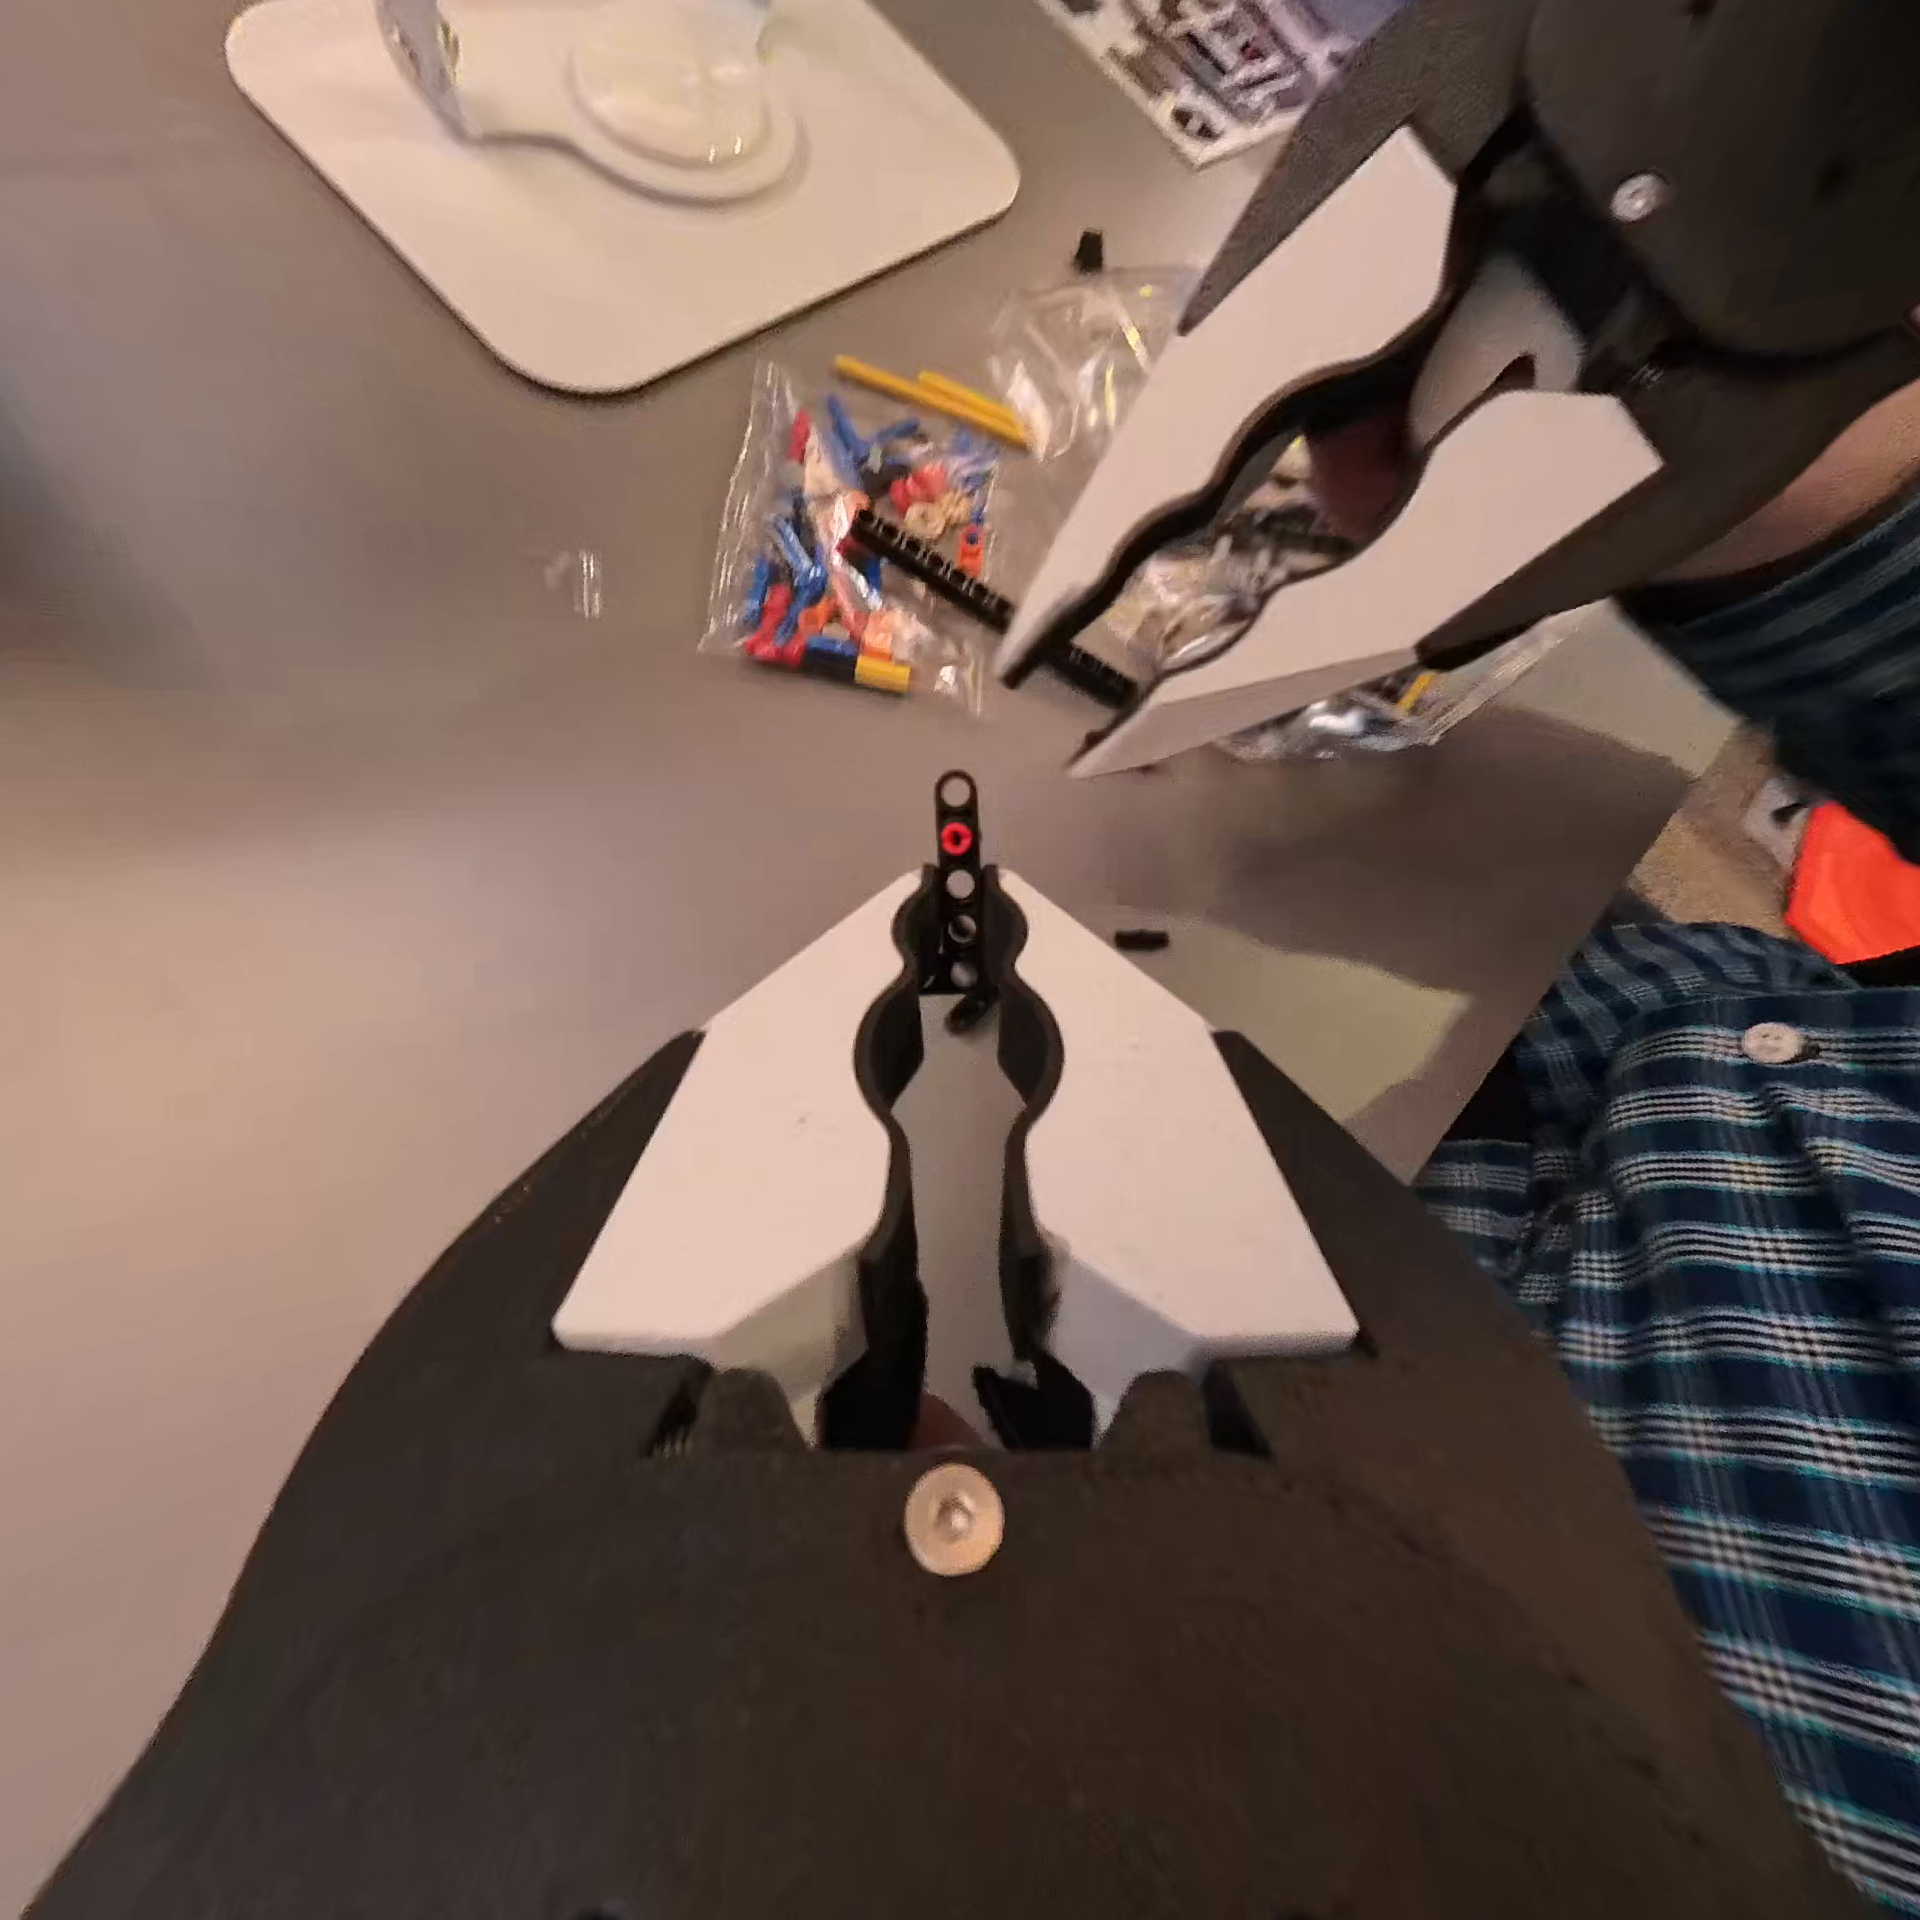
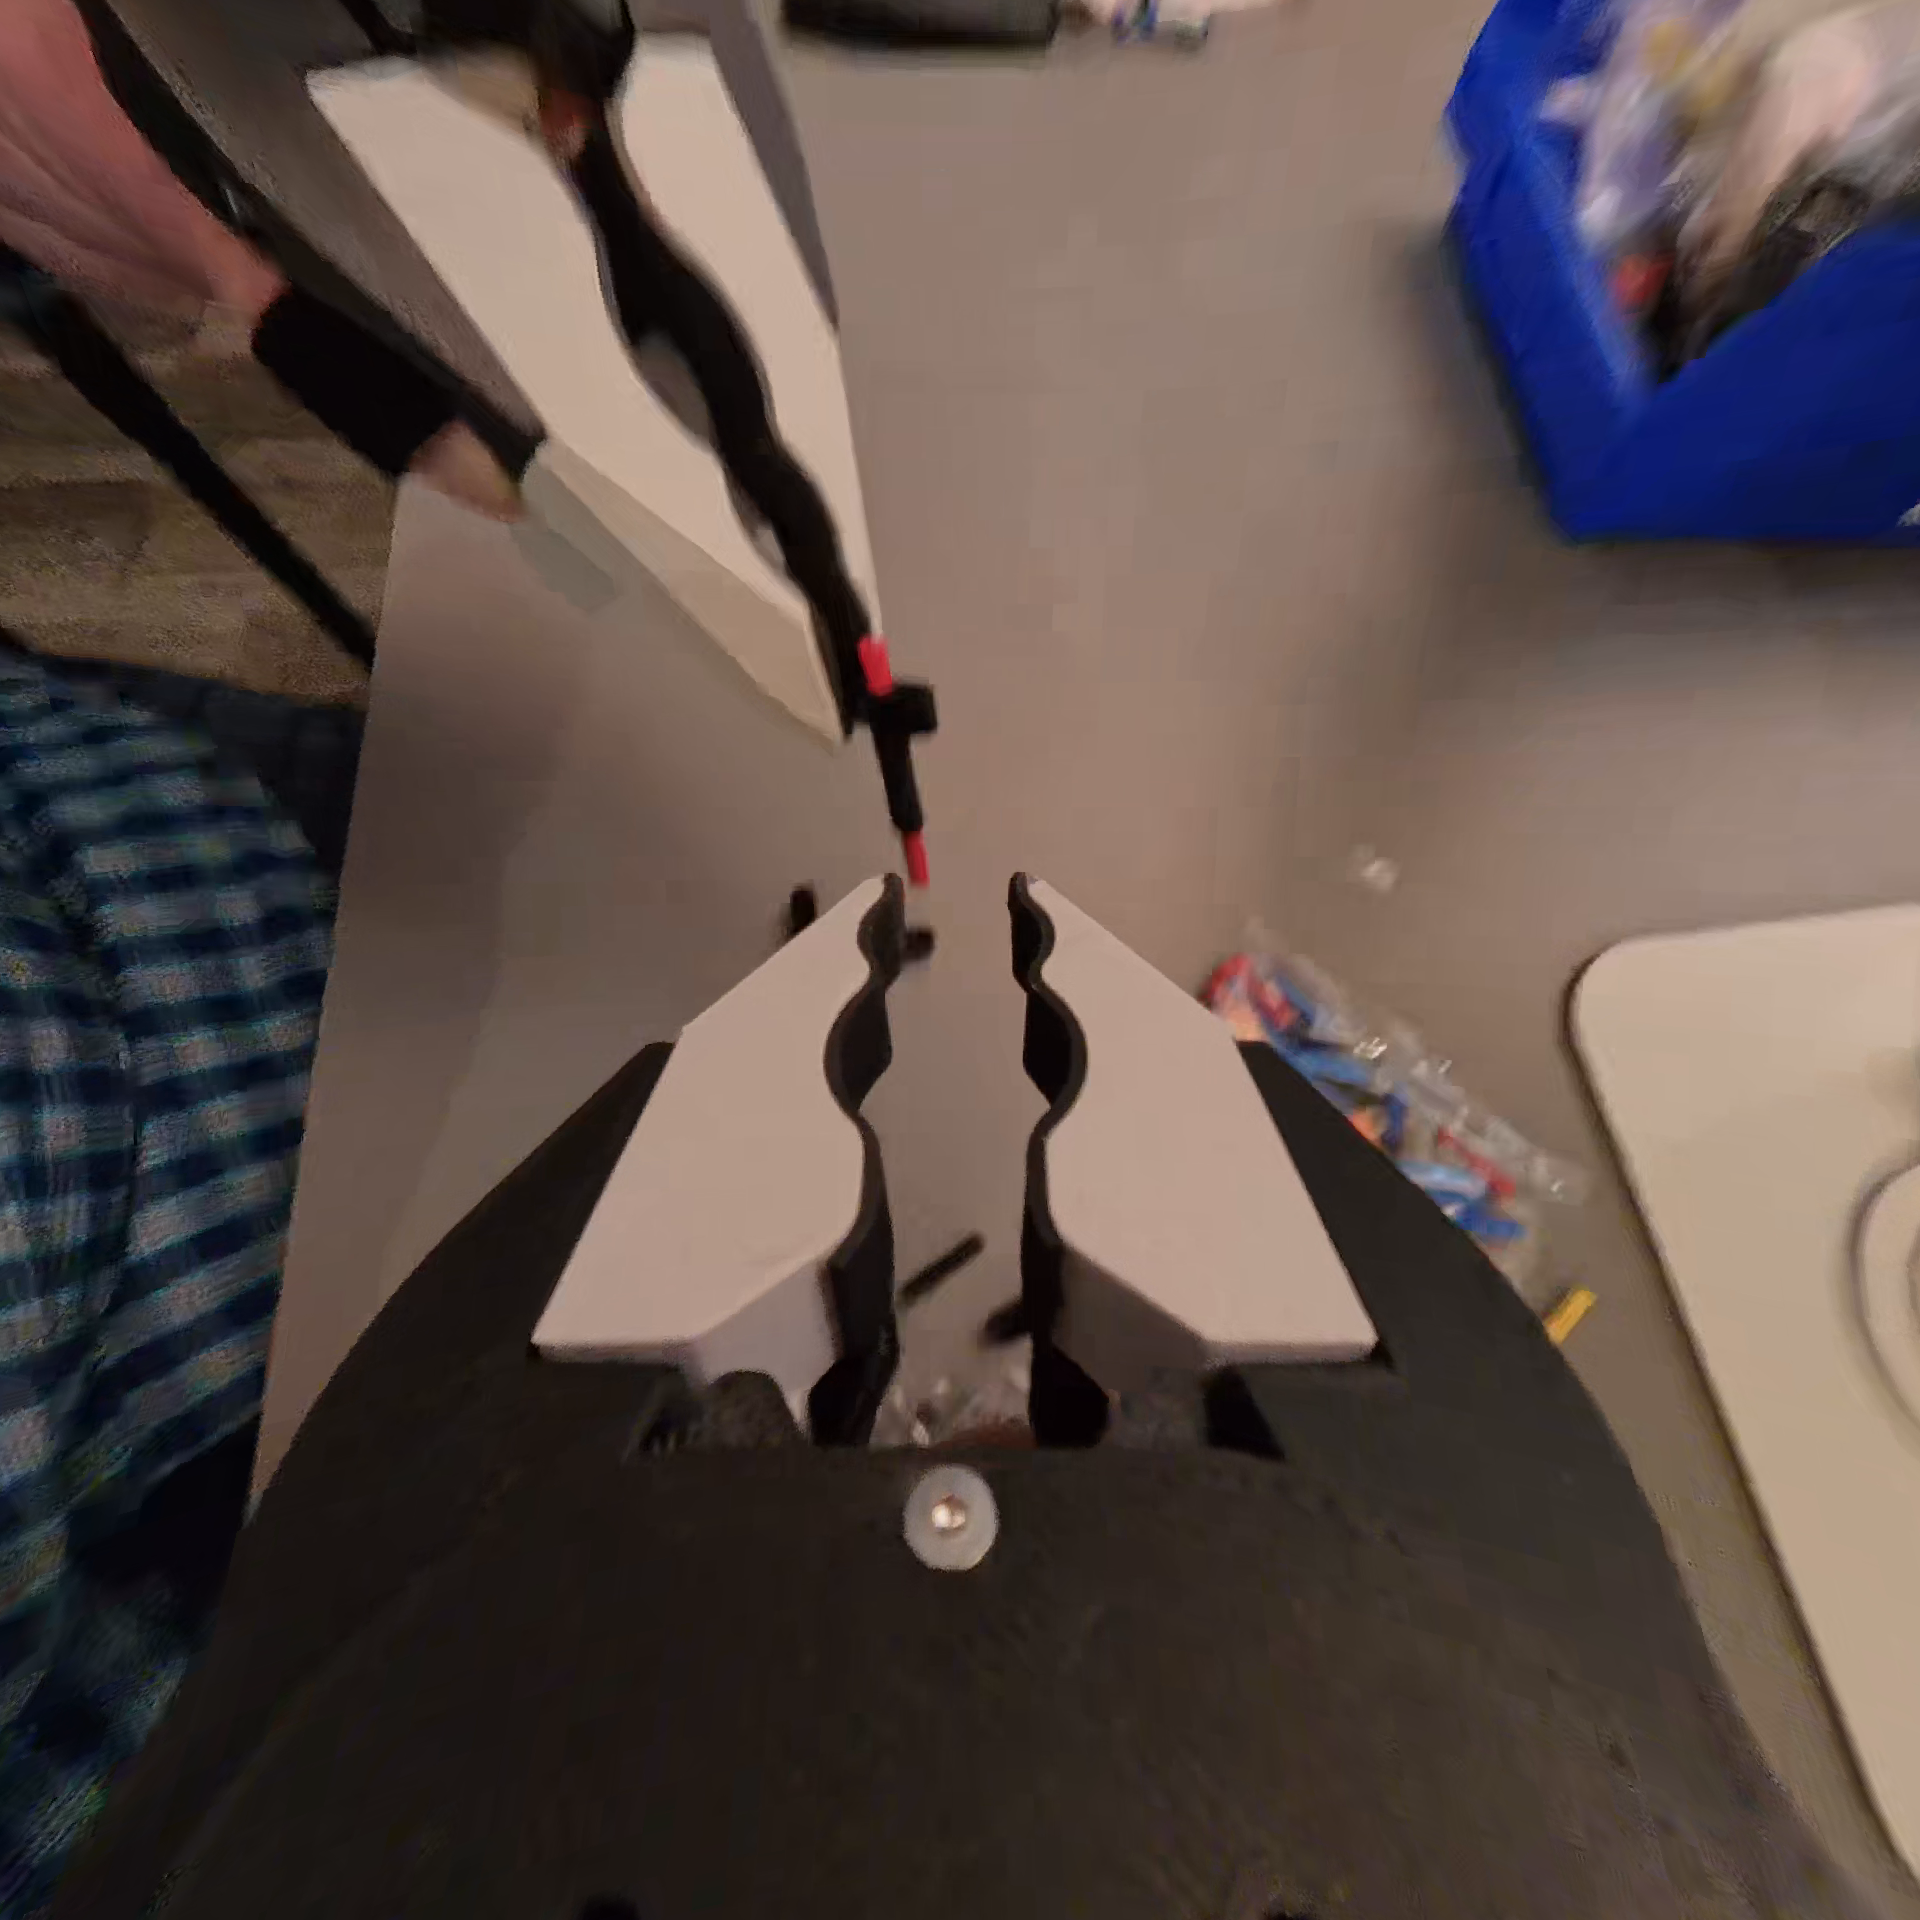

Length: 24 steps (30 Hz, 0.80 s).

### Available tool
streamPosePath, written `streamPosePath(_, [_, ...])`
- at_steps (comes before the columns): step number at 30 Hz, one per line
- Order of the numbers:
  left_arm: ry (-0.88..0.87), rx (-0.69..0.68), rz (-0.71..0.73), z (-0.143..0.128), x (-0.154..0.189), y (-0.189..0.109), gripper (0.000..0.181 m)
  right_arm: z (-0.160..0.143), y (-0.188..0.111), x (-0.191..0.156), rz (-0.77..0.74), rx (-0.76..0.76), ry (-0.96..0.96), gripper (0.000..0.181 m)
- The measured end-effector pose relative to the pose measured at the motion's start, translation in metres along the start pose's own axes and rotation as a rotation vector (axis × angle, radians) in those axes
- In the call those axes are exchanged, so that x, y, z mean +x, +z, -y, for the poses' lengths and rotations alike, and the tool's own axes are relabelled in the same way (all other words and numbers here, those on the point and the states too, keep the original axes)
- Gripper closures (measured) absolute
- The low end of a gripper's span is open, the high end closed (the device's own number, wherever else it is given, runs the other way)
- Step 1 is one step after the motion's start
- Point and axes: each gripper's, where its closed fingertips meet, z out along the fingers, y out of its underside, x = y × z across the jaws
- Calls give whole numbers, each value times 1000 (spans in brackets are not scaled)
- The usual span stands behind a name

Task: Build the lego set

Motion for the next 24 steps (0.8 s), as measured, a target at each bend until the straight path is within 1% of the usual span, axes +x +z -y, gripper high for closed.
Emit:
streamPosePath(2, [9, -43, 28, -10, -1, 2, 177, -25, 7, -14, 74, -113, -2, 163])
streamPosePath(3, [4, -49, 33, -12, -1, 3, 177, -34, 12, -20, 87, -148, -9, 165])
streamPosePath(4, [-4, -52, 39, -14, -1, 3, 177, -41, 18, -25, 99, -182, -11, 171])
streamPosePath(5, [-8, -57, 48, -16, -3, 2, 177, -46, 23, -29, 99, -211, -13, 179])
streamPosePath(6, [-13, -58, 61, -18, -5, 1, 177, -48, 27, -31, 97, -231, -18, 181])
streamPosePath(10, [-42, -60, 82, -25, -13, -2, 177, -57, 47, -45, 129, -321, -6, 181])
streamPosePath(12, [-35, -69, 89, -28, -15, -3, 177, -50, 54, -46, 124, -302, 30, 181])
streamPosePath(14, [-34, -68, 90, -29, -17, -5, 177, -42, 58, -46, 105, -298, 17, 181])
streamPosePath(17, [-16, -67, 101, -28, -23, -6, 177, -34, 66, -50, 115, -300, -2, 181])
streamPosePath(19, [17, -69, 102, -25, -24, -6, 177, -25, 59, -46, 119, -261, 33, 181])
streamPosePath(21, [58, -79, 105, -23, -23, -5, 177, -20, 44, -35, 109, -212, 79, 181])
streamPosePath(24, [99, -112, 95, -22, -17, 1, 177, -29, 21, -16, 77, -195, 123, 181])
